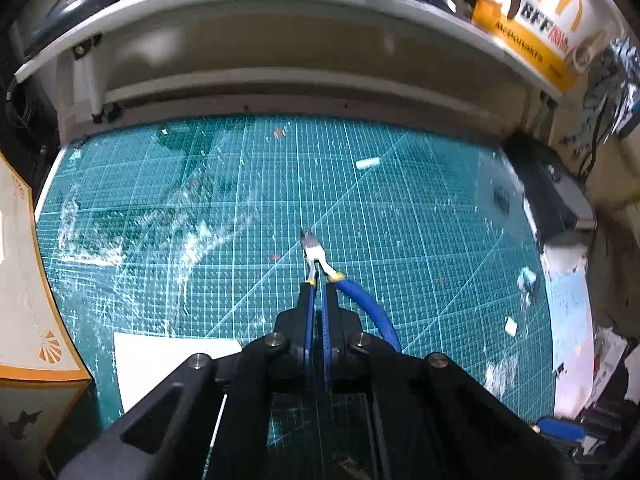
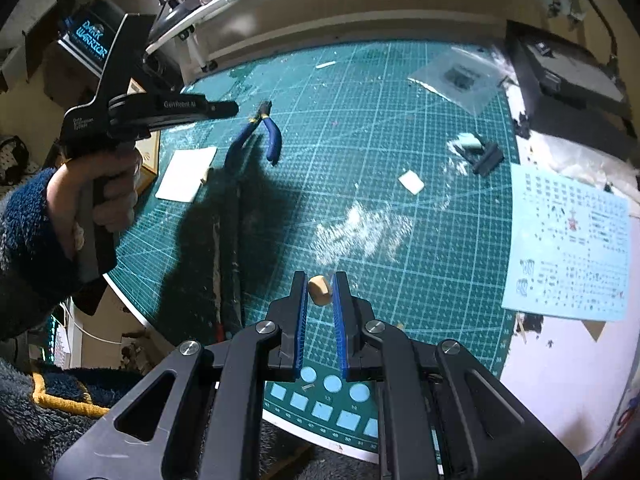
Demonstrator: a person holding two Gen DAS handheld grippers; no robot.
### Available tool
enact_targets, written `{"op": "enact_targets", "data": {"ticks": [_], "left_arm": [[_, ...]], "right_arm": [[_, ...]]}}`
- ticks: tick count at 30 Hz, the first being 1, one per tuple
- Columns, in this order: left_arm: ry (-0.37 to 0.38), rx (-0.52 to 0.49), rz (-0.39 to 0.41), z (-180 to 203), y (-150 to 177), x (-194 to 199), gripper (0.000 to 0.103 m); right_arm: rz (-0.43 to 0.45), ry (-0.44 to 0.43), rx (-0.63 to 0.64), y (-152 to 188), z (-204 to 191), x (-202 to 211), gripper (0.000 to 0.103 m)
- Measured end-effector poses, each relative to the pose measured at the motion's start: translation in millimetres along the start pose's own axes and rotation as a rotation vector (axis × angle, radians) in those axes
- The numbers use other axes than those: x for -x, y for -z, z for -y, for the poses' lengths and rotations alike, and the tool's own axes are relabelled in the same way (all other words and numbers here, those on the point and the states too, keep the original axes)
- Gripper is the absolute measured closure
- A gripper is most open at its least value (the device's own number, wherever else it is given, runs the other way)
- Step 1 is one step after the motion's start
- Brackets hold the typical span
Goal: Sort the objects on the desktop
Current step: 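Close left tool on the blue-handled pliers while right tool holds the beige block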
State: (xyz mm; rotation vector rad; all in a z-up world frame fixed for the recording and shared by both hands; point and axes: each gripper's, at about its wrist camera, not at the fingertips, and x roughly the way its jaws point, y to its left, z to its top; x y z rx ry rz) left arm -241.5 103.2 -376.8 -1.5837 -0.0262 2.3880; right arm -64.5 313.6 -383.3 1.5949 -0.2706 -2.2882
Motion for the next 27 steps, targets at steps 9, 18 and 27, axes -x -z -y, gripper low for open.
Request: {"op": "enact_targets", "data": {"ticks": [9, 18, 27], "left_arm": [[0.02, 0.099, -0.061, 5.1, -25.9, -29.5, 0.064], [-0.085, 0.066, -0.075, 18.4, -36.8, -48.1, 0.089], [-0.052, 0.041, -0.004, 32.3, -31.1, -13.1, 0.09]], "right_arm": [[0.017, -0.006, 0.004, -5.0, -8.2, 0.2, 0.091], [0.031, -0.001, -0.053, 12.8, 10.1, 8.0, 0.09], [0.07, 0.005, -0.087, 15.8, 31.0, 21.2, 0.09]]}}
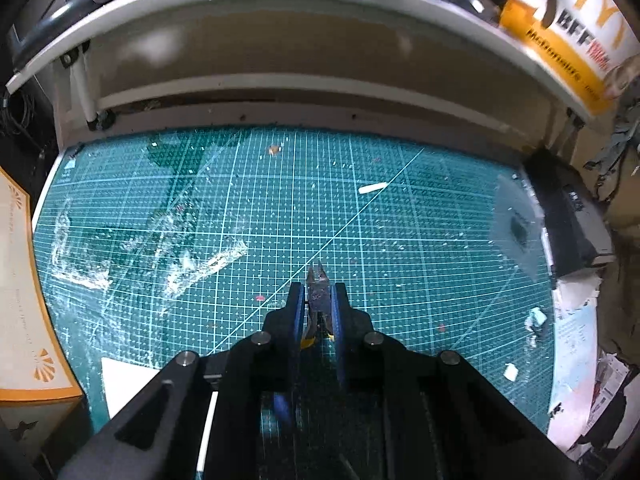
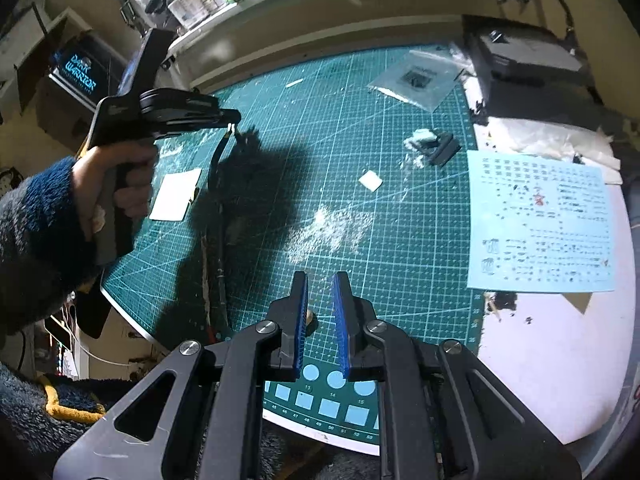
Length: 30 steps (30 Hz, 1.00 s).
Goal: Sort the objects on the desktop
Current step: 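Close left tool on the blue-handled pliers while right tool holds the beige block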
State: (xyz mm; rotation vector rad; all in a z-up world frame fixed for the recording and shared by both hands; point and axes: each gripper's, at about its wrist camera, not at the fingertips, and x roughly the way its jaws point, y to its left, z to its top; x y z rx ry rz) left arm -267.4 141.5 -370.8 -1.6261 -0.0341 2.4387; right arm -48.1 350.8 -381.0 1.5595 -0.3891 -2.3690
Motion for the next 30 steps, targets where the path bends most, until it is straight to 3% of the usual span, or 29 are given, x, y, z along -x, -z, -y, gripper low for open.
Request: {"op": "enact_targets", "data": {"ticks": [5, 8, 15, 19, 24, 30], "left_arm": [[0.021, 0.035, 0.04, -13.1, 4.3, 25.6, 0.091], [0.037, 0.029, 0.059, -15.9, 5.8, 33.1, 0.091], [0.064, 0.019, 0.091, -15.5, 6.6, 31.6, 0.09], [0.068, 0.024, 0.095, -17.5, 6.4, 24.6, 0.09], [0.071, 0.033, 0.085, -17.7, 8.9, 16.9, 0.09], [0.083, 0.042, 0.096, -16.8, 10.0, 27.0, 0.091]], "right_arm": [[-0.004, -0.004, 0.035, -4.2, -3.8, -1.6, 0.09], [0.0, 0.04, 0.114, 3.5, -13.9, -7.9, 0.076], [-0.04, 0.109, 0.333, 30.8, -39.7, -45.4, 0.075], [-0.011, 0.222, 0.477, 43.0, -57.8, -61.6, 0.083], [0.027, 0.268, 0.497, 47.5, -66.0, -56.6, 0.086], [0.055, 0.245, 0.418, 41.8, -61.5, -31.9, 0.086]]}}
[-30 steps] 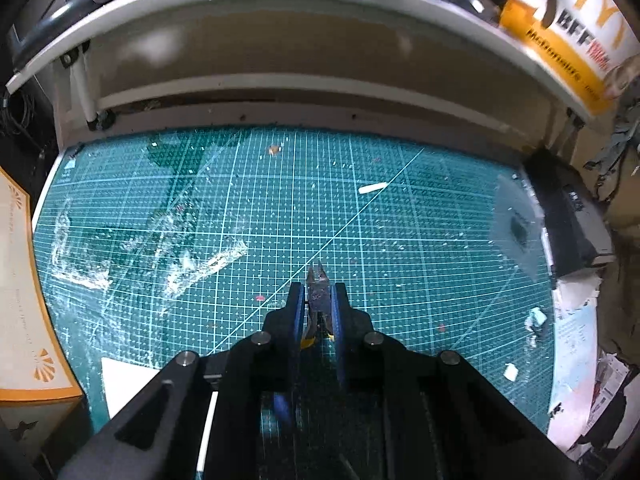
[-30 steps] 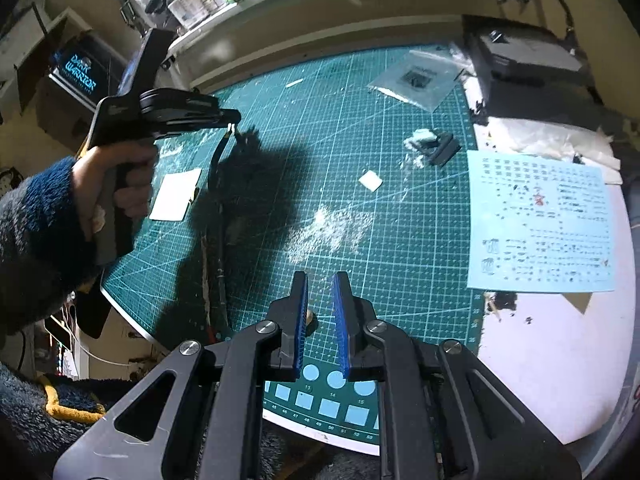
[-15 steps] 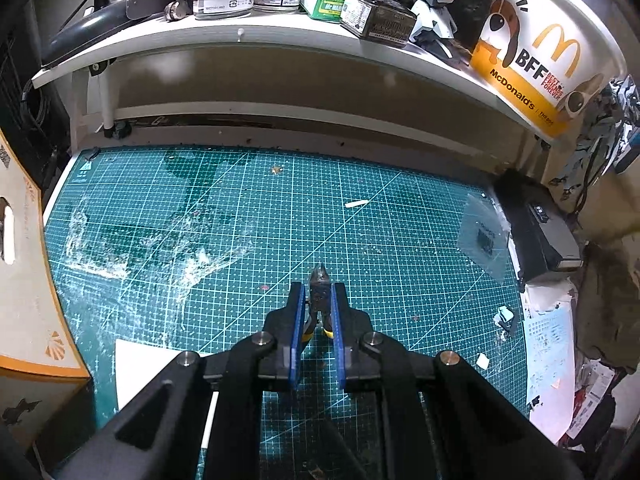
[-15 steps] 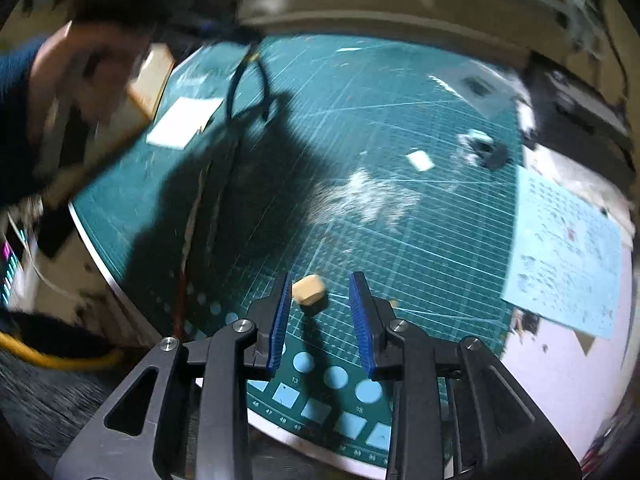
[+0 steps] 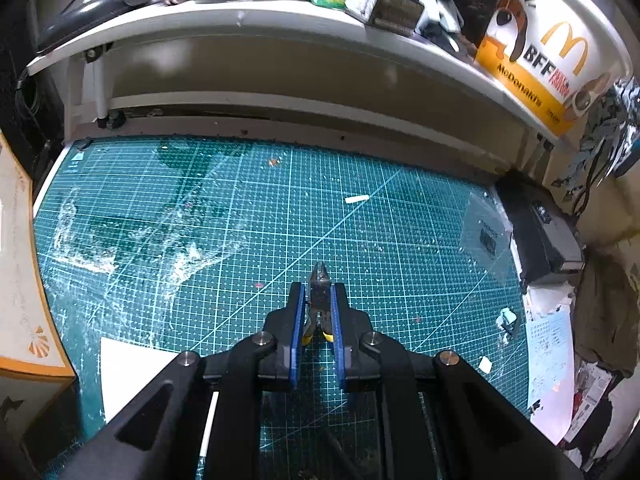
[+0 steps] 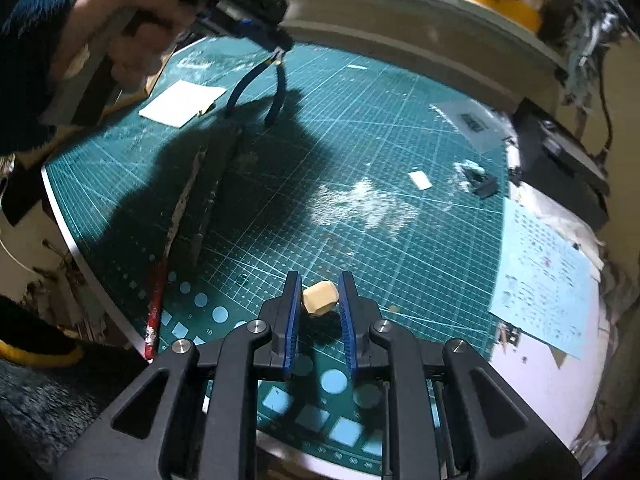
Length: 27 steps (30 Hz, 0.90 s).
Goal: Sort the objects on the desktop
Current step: 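Close left tool on the blue-handled pliers while right tool holds the beige block, then carry the pliers in left tool while right tool carries the block to the cardboard box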
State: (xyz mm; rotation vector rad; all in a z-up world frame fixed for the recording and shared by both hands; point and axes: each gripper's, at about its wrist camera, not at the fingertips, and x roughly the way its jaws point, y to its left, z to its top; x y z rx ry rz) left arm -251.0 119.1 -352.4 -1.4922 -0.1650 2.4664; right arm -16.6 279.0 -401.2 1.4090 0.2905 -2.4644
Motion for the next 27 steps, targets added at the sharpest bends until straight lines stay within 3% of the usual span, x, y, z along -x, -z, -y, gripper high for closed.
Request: {"op": "enact_targets", "data": {"ticks": [9, 14, 21, 27], "left_arm": [[0.046, 0.014, 0.078, -1.2, 1.3, 49.6, 0.093], [0.052, 0.028, 0.145, -9.1, -1.4, 90.5, 0.098], [0.05, 0.084, 0.217, -43.1, -3.4, 145.7, 0.098], [0.027, 0.119, 0.308, -79.1, -10.6, 230.4, 0.098]], "right_arm": [[0.092, 0.002, -0.082, -23.3, 25.5, 46.6, 0.086], [0.133, -0.001, -0.065, -43.7, 25.3, 58.6, 0.085], [0.189, -0.058, -0.045, -87.3, 13.4, 63.4, 0.085], [0.242, -0.133, 0.021, -136.6, -19.5, 79.4, 0.085]]}}
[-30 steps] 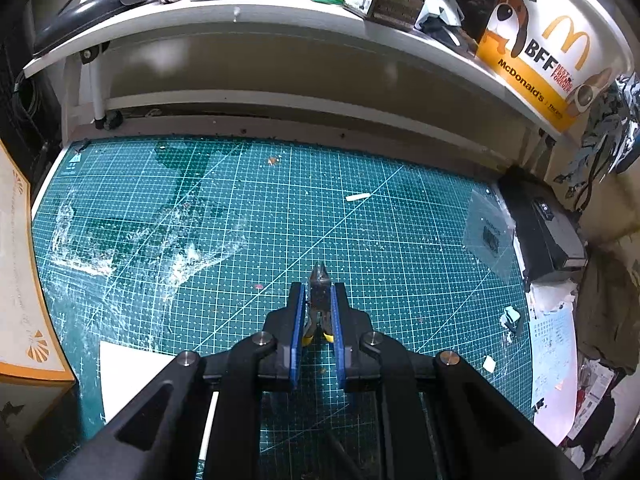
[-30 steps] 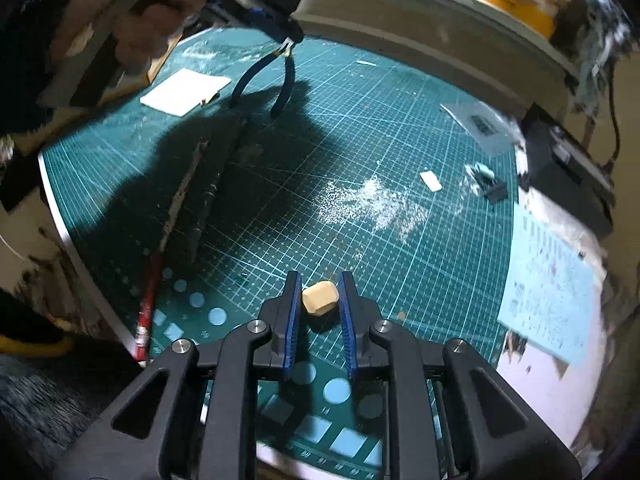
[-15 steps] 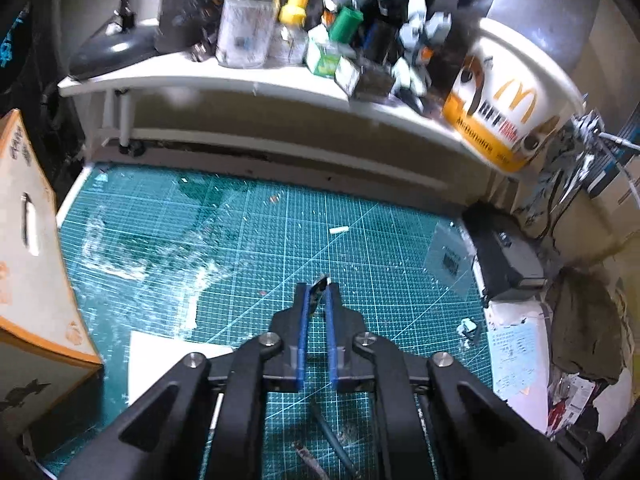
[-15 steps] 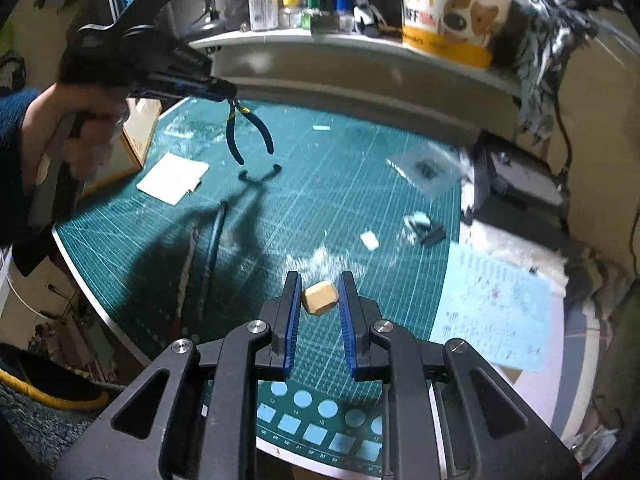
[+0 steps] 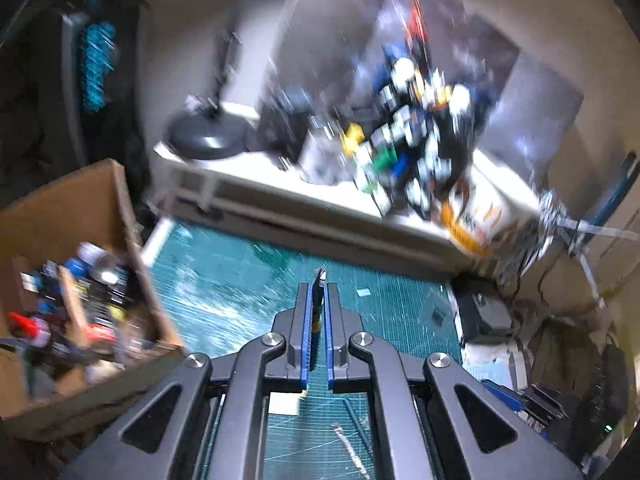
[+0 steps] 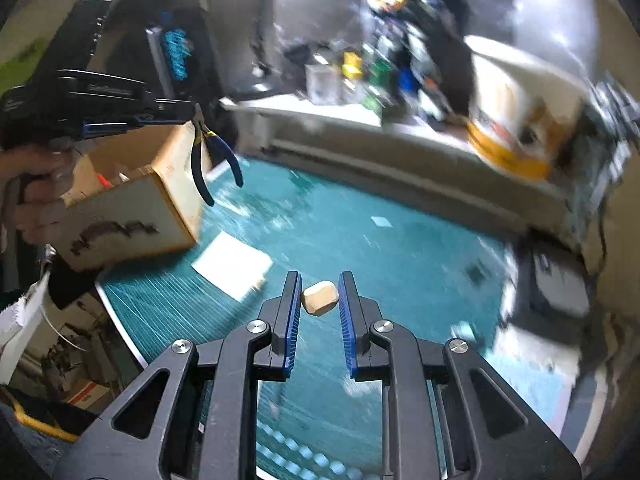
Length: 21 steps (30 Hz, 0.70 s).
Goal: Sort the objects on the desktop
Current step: 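Carry the pliers in left tool while right tool carries the block to the cardboard box, then open left tool to drop the pliers into the box while right tool releases the block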
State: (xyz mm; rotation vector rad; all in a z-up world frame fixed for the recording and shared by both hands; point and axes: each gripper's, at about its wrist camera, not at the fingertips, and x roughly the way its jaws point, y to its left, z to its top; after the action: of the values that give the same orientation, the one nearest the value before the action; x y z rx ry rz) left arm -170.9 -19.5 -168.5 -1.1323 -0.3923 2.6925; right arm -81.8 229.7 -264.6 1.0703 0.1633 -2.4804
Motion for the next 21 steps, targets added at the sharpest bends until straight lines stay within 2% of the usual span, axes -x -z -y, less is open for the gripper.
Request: {"op": "enact_targets", "data": {"ticks": [6, 10, 14, 16, 18, 21], "left_arm": [[-0.079, 0.067, 0.07, -63.4, -40.1, 85.9, 0.098], [-0.18, 0.113, 0.041, -121.6, -46.8, 110.5, 0.098], [-0.241, 0.177, -0.069, -176.5, -39.1, 94.3, 0.098], [-0.261, 0.213, -0.133, -202.4, -33.5, 81.1, 0.098], [-0.278, 0.249, -0.195, -227.2, -27.5, 68.0, 0.099], [-0.295, 0.271, -0.245, -246.5, -19.0, 56.8, 0.1]], "right_arm": [[0.072, -0.209, 0.061, -90.1, -59.6, -9.3, 0.085], [0.032, -0.353, 0.119, -148.1, -118.7, -44.9, 0.085], [-0.08, -0.446, 0.152, -183.1, -182.0, -99.7, 0.085], [-0.17, -0.464, 0.164, -188.3, -210.2, -130.0, 0.085], [-0.251, -0.465, 0.178, -190.0, -236.6, -156.9, 0.085], [-0.375, -0.429, 0.186, -183.7, -265.5, -194.8, 0.085]]}}
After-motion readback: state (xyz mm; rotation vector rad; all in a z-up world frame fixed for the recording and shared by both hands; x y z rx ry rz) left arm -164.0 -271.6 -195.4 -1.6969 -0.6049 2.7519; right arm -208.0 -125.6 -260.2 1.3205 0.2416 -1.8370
